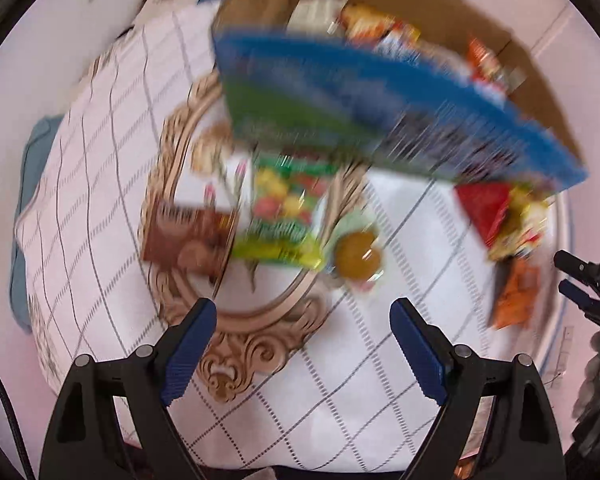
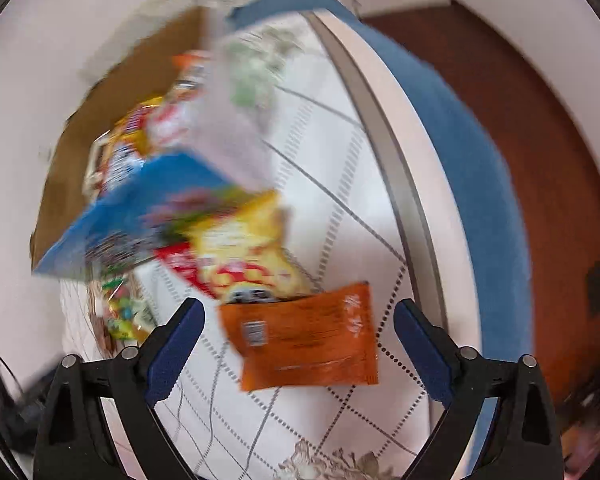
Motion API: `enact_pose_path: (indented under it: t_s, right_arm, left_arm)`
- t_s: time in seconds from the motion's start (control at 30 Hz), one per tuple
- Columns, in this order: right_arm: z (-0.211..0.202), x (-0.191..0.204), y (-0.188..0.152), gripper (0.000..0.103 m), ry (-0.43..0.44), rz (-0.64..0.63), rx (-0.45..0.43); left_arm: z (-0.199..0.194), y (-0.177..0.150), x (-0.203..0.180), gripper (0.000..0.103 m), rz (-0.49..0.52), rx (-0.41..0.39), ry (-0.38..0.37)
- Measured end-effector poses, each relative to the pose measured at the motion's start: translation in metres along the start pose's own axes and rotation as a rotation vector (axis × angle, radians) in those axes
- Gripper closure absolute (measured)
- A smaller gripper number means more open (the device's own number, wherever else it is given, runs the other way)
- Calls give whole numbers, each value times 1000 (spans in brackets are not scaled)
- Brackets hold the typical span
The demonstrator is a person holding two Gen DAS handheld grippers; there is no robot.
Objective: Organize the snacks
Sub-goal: 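Move both open tools back over the snacks on the bed, then grasp the watermelon candy bag with left tool while right tool grasps the orange pastry bag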
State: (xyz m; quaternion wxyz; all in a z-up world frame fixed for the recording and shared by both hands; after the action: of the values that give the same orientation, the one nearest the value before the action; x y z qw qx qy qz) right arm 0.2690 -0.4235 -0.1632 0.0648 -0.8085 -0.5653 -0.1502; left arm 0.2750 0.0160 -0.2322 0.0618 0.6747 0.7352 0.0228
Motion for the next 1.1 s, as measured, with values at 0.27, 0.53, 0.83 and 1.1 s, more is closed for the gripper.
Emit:
enact_pose_path:
  t_s: [0.27,0.53,0.83,1.1]
  right_arm:
    - [33,9,-47,33,116,-11,145]
    - [-5,73,-88,13,61,-363,69]
    - [67,102,-81,13,-386,-850,203]
    - [73,74,-61,20,-71,-298,338]
  left_arm:
    - [13,-7,24,14,-56,30,31]
    - [17,19,31,14,-36,18,70]
    - [50,47,16,14,55,83,92]
    - [71,57,10,14,35,146,31]
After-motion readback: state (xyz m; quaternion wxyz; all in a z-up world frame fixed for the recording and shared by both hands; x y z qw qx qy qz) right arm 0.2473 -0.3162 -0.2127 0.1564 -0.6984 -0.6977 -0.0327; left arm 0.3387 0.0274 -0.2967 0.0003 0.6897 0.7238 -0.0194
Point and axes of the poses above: each gripper's, at about its wrist camera, not at the fingertips, and z roughly the way its jaws point, x to its left, y to its top, the point moved 1 cm from there along z, roughly the way its jaws point, and after that the axes turned 3 degrees about x, right-handed, at the moved point
